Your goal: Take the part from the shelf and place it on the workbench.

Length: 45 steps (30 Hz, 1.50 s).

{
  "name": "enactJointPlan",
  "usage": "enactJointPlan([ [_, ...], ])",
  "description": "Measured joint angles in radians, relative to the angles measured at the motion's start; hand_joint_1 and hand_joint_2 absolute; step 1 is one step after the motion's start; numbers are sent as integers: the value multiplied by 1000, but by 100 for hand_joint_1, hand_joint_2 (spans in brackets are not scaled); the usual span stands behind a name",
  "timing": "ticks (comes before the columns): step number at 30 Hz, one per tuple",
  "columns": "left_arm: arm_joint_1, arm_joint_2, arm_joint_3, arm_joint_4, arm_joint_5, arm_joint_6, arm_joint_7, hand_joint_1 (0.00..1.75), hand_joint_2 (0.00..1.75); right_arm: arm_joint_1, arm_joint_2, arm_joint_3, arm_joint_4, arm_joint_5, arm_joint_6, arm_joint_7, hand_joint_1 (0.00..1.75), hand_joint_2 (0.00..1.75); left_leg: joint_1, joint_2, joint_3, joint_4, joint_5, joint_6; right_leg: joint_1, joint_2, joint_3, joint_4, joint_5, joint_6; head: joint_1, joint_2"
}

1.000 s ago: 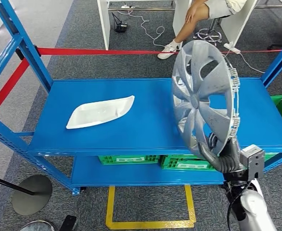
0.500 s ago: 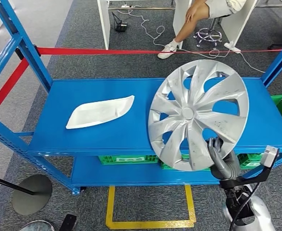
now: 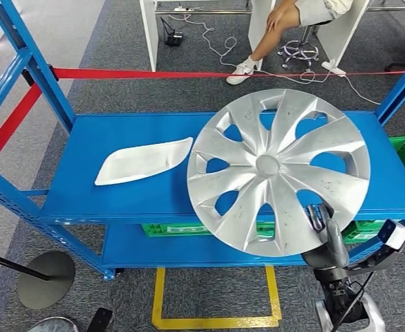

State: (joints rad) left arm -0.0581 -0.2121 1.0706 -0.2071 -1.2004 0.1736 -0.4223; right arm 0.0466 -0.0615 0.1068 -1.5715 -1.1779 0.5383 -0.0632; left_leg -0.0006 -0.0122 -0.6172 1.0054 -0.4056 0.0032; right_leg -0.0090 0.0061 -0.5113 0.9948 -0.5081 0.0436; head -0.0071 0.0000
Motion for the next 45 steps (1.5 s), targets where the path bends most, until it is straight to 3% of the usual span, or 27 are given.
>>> enactJointPlan([
  [9,0,0,-7,0,-2,2,-3,0,0,3,3,0,9,39,-4,-4,175,175,0,0,0,0,0,0,0,0,4,0,0,0,0,0],
  [16,0,0,-12,0,-2,4,-3,0,0,-2,3,-1,14,182,-22,-45,175,175,0,0,0,0,0,0,0,0,6,0,0,0,0,0],
  [37,0,-1,-14,0,-2,5,0,0,0,-11,3,-1,17,266,-50,-75,175,175,0,0,0,0,0,0,0,0,7,0,0,0,0,0],
  [45,1,-5,-13,0,3,10,-1,0,0,-19,3,-3,19,328,-171,-103,175,175,0,0,0,0,0,0,0,0,7,0,0,0,0,0],
])
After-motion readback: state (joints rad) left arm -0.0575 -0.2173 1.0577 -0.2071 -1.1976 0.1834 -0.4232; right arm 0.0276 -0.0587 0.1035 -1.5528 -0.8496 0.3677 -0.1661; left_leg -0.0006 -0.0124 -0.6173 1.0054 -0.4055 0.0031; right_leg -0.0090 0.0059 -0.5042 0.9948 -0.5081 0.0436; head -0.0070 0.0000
